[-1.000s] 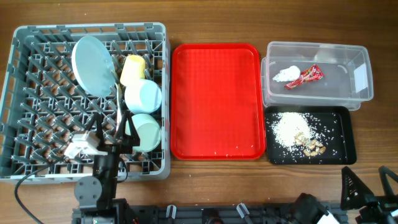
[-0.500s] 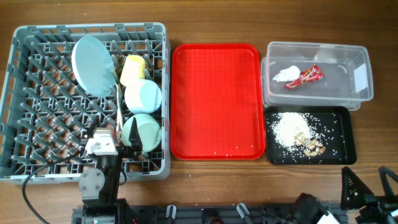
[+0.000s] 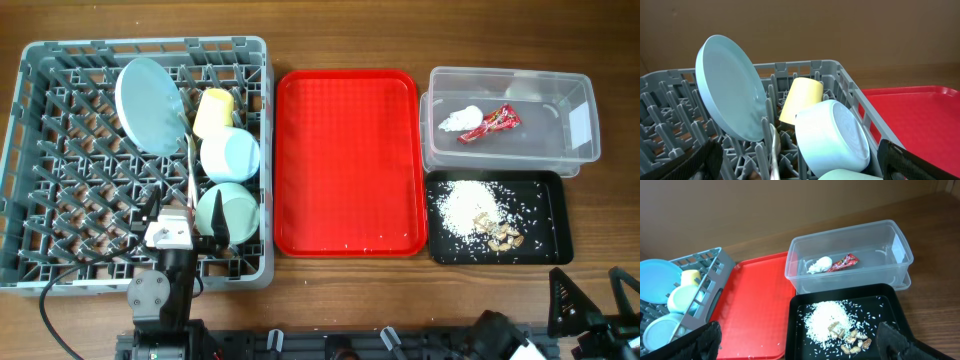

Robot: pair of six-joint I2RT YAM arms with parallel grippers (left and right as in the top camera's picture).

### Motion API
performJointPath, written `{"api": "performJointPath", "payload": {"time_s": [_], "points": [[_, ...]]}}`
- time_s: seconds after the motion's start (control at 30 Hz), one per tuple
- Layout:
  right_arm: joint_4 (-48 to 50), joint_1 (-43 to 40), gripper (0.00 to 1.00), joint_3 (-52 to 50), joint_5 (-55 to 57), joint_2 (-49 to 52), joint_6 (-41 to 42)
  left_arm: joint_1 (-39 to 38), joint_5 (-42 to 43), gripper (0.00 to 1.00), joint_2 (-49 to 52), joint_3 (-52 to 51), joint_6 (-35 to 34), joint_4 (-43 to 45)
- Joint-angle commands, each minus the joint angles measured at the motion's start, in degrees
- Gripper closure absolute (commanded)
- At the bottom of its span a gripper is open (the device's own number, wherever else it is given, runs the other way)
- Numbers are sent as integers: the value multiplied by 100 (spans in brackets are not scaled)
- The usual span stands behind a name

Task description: Sort waste into correct bins and load items into the dishwasher rack

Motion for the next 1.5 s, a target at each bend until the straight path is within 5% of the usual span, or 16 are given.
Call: {"api": "performJointPath", "payload": {"time_s": [0.0,0.77,0.93,1.0,1.23,1.47], "points": [[9,-2,0,13,72,-63,42,-31,-74,0,-63,-28,107,-42],[57,-234,0,-72,79,-68,0,-31,-74,0,-63,-28,107,-42],[1628,-1062,0,-754,446,-70,-85,-31,-74,0,-63,-28,107,-42],[2999,-1644,0,-1392,177,-68,-837,-31,-74,0,-63,-28,107,-42],[7368,-3438,0,-3674,-3213,-85,-3021,-31,-74,0,-63,-28,107,-42],[7967,-4026,0,-4839,-3711,-680,-3021,-31,-74,0,-63,-28,107,-42]]}}
